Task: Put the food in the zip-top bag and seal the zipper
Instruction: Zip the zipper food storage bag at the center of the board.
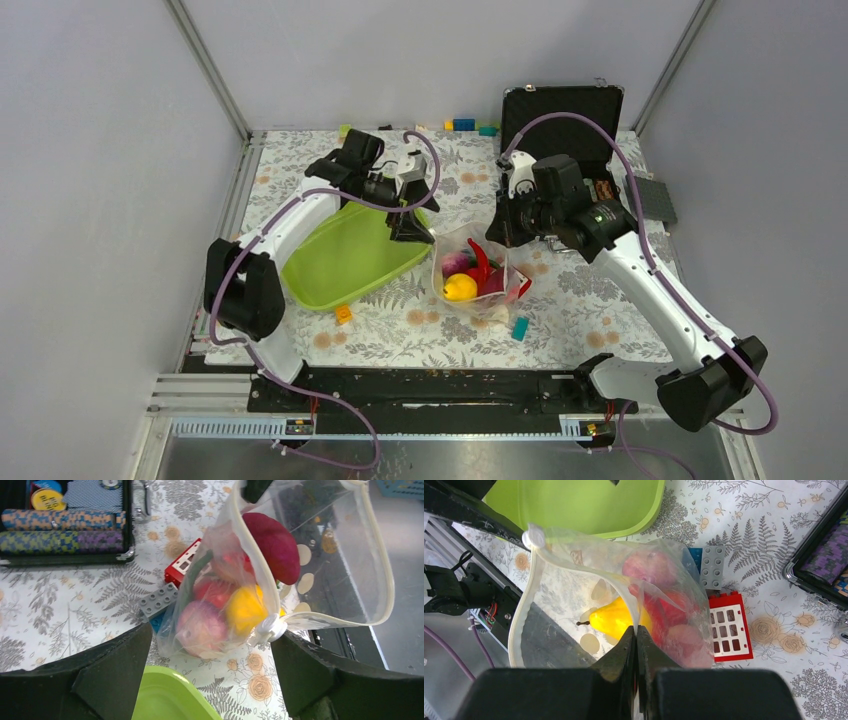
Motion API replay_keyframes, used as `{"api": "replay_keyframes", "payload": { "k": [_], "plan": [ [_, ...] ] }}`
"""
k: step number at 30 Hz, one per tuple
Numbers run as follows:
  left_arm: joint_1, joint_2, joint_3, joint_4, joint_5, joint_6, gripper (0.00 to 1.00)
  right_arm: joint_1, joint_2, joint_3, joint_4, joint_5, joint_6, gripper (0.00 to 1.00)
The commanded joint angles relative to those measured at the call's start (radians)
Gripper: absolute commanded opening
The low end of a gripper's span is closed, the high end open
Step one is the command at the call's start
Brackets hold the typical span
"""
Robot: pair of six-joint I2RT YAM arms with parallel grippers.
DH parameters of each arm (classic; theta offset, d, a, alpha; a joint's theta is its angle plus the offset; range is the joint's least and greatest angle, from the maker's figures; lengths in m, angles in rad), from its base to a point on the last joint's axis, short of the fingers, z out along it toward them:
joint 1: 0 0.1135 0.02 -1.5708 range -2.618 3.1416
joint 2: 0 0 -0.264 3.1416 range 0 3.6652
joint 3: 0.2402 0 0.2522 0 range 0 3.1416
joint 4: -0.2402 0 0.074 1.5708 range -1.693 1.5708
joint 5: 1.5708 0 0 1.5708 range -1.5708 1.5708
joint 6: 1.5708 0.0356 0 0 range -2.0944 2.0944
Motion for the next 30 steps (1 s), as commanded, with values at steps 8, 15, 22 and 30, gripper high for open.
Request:
{"api": "replay_keyframes", "payload": {
  "k": [8,15,22,30],
  "plan": [
    [0.000,0.069,0.042,-0.214,0.239,0.260,0.80,-0.020,0.009,0.048,0.000,-0.025,0.011,0.00],
    [-0.024,0.166,0.132,-0.215,0.211,0.175,0.53,-0.022,-0.001,0.037,0.003,-0.030,0.023,0.00],
    [-0.041,0.127,0.105,-0.215,0.179,0.176,0.00,-0.022,-0.015,0.033,0.001,-0.015,0.027,0.00],
    [-0.062,-0.048,-0.152,0.451,-0.162,-0.681,0.00,-0.027,-0.041,0.044,-0.050,0.166,0.000,0.34]
  ]
}}
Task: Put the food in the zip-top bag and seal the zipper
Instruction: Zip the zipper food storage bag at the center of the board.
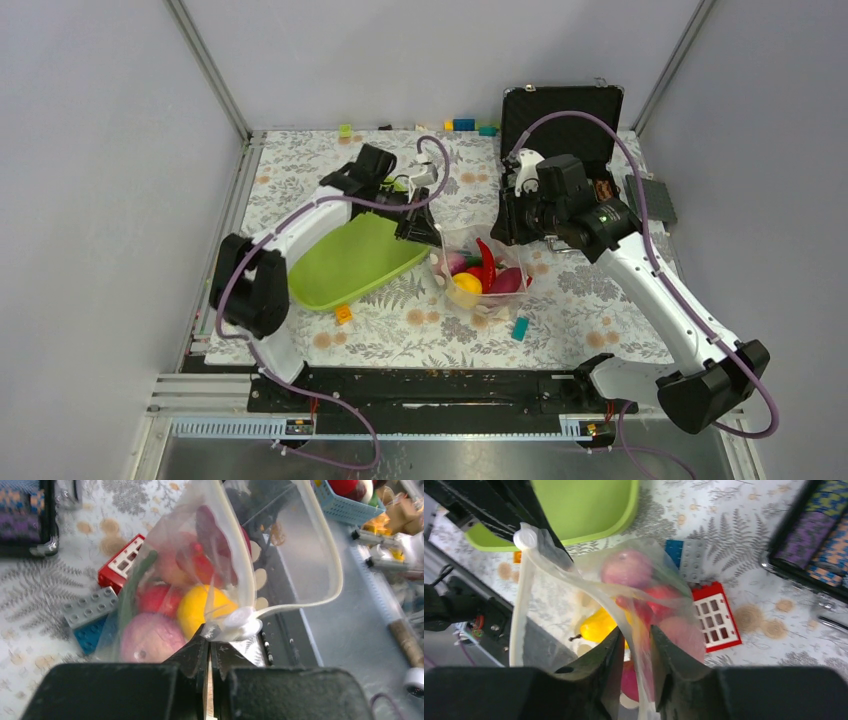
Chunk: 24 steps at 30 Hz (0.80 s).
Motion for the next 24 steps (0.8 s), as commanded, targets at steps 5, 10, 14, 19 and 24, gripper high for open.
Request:
{"api": "replay_keyframes", "payload": {
  "k": [5,10,14,19,24],
  "plan": [
    [-0.042,-0.266,-0.327,0.828,-0.452,-0.910,0.00,-0.009,-0.096,0.036,-0.031,0.113,-0.064,0.62],
    [-0.098,-0.330,-0.347,0.729,-0.589,-0.959,0.00,-0.009,-0.186,-0.010,0.058,0.025,-0.123,0.78],
    [-0.135,-0.420,-0.375,0.718,-0.611,-0.967,0.00,-0.008,-0.242,-0.046,0.146,-0.187,-0.231,0.78],
    [-0.208,-0.560,-0.357,0.549,-0.820,-0.940,0.00,-0.006,-0.206,0.020,0.166,-0.357,-0.263,0.80],
    [-0.251,-0.645,-0.375,0.493,-0.955,-0.983,0.00,0.027,-0.120,0.084,0.165,-0.406,-0.303,0.78]
  ]
}}
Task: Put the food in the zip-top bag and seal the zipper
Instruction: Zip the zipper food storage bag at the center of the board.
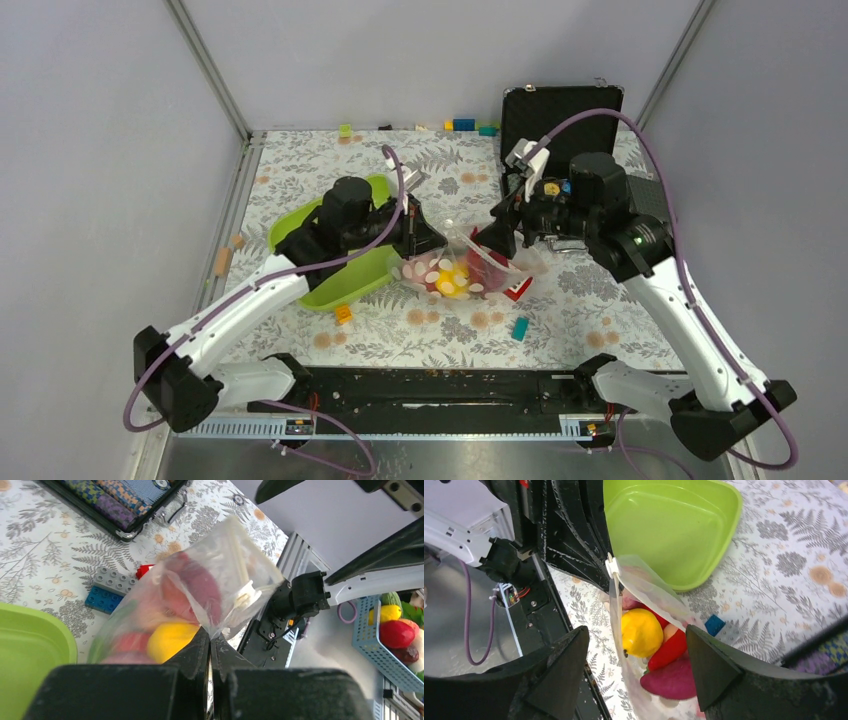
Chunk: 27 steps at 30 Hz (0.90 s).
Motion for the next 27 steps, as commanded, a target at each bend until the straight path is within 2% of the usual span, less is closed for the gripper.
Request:
{"api": "replay_keyframes", "payload": {
  "k": [1,7,11,18,23,27],
  "plan": [
    [-0.025,-0.071,0.002,-0.027,-0.170,-0.044,0.00,0.041,0.070,0.081,0.043,-0.105,-0.090,0.78],
    [-0.049,-0.091,-0.016,-0.041,-0.135,-0.004,0.00,0.099,0.145,0.144,0.016,-0.198,-0.297,0.77],
    [-0.056,-0.112,-0.049,-0.040,-0.077,0.044,0.00,0.099,0.176,0.174,0.001,-0.255,-0.347,0.75],
    [-0.061,-0.110,-0.069,-0.045,-0.088,0.021,0.00,0.104,0.220,0.168,-0.042,-0.386,-0.463,0.73],
    [-0.073,-0.122,-0.072,-0.054,-0.112,0.028,0.00,0.122,0.272,0.194,-0.041,-0.346,-0.469,0.72],
    [-0.079,-0.138,-0.072,-0.065,-0.137,0.040,0.00,0.130,0.312,0.211,-0.039,-0.321,-0.444,0.66]
  ]
}}
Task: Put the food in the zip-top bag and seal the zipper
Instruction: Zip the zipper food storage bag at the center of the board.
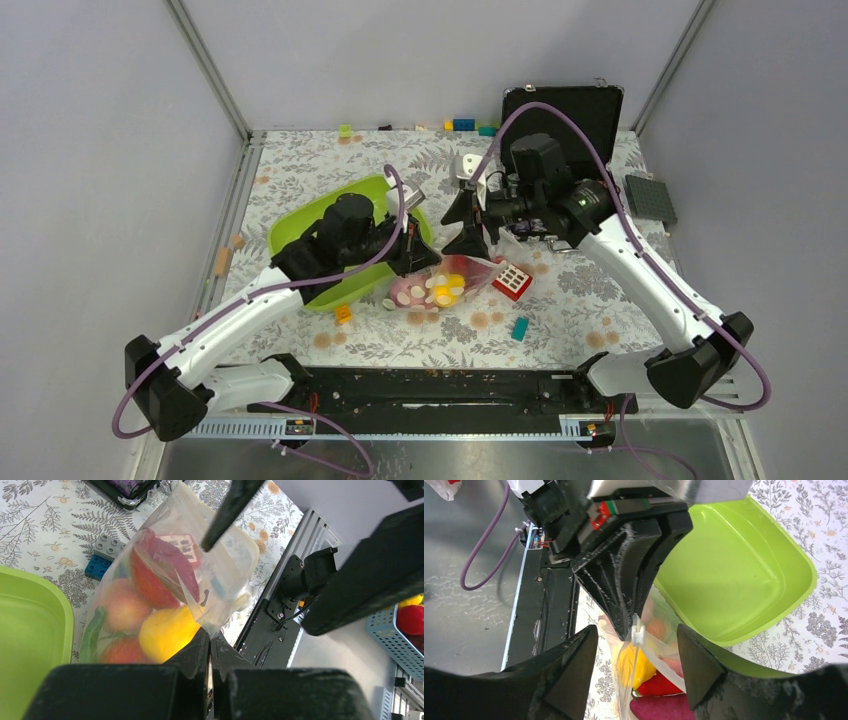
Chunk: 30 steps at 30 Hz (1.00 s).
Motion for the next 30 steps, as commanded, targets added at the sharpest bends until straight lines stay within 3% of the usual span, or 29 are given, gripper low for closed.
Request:
{"api": "replay_keyframes", "payload": {
  "k": [1,5,10,15,30],
  "plan": [
    [-0.008,-0.047,-0.005,0.025,-0.030,0.023,0.00,0.018,0.033,0.051,0.002,0.006,-0.005,0.66],
    [-0.010,-0.056,-0.001,0.009,-0.055,0.038,0.00,0.022,0.049,0.043,-0.006,0.014,-0.007,0.58],
    [-0.011,-0.054,0.009,0.001,-0.061,0.051,0.00,0.027,0.055,0.036,-0.001,-0.021,-0.009,0.55],
    [-0.012,-0.050,0.025,-0.011,-0.070,0.062,0.00,0.035,0.061,0.030,0.003,-0.027,-0.010,0.41],
    [-0.021,-0.053,0.030,-0.023,-0.074,0.071,0.00,0.050,0.101,0.039,0.003,-0.026,0.002,0.40]
  ]
}}
